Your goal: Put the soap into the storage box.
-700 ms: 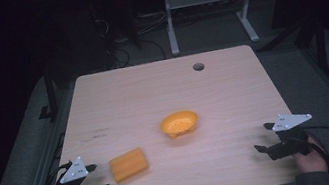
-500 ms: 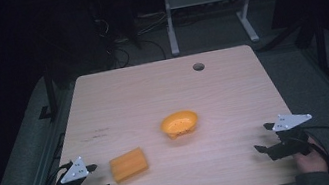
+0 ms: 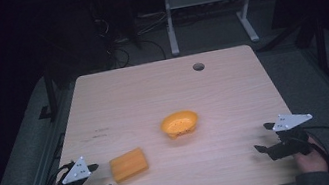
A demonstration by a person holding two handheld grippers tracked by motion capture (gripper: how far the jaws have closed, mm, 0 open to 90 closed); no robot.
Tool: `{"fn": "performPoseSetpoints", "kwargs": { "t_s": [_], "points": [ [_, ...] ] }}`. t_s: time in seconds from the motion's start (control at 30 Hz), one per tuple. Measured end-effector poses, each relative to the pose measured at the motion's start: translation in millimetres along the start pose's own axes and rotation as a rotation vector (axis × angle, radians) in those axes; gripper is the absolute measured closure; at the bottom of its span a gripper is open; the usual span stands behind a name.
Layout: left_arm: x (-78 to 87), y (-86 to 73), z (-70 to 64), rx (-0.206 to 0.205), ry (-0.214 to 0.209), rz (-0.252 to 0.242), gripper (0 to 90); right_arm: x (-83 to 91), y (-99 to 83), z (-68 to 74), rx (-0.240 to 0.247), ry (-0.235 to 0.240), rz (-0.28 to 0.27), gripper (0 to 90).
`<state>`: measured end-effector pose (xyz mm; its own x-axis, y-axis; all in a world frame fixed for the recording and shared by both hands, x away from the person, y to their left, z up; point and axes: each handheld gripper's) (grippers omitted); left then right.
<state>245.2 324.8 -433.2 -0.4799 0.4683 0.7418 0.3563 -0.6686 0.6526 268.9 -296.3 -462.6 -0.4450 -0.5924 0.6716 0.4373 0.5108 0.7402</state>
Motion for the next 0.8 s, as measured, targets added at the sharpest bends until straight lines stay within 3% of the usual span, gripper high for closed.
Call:
{"fn": "performPoseSetpoints", "kwargs": {
  "t_s": [0.8],
  "points": [
    [-5.3, 23.6, -8.0, -0.080, -0.010, 0.015, 18.1, -0.7, 0.2, 1.1, 0.001, 0.009, 0.003, 13.7]
  ]
}}
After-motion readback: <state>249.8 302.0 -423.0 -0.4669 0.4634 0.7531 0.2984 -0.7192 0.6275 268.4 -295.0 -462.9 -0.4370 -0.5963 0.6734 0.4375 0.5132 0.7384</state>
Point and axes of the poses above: each handheld gripper's, and its own axes: x roughly backward along the jaws, y roughly out of its top, z roughly to its left, and after that the axes turned 6 degrees about y, right-handed
